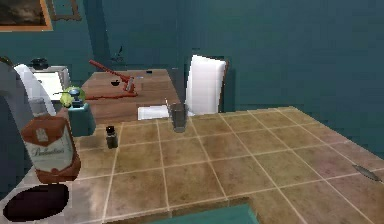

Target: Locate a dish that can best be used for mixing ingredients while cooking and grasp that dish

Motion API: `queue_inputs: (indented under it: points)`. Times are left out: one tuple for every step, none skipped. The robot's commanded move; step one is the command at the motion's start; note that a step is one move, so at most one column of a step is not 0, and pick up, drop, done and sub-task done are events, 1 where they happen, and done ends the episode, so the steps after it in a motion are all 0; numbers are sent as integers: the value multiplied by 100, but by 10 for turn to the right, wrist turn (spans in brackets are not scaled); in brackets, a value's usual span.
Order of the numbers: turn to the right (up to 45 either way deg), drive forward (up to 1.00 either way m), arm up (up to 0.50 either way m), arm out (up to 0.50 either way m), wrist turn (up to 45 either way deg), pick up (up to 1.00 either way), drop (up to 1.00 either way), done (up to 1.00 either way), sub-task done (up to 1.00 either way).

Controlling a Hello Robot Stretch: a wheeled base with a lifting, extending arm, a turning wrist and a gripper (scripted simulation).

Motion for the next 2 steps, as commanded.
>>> queue_inputs:
  points:
    - [0, 0, 0, 0, 450, 0, 0, 0, 0]
    - [0, 0, 0, 0, 450, 0, 0, 0, 0]
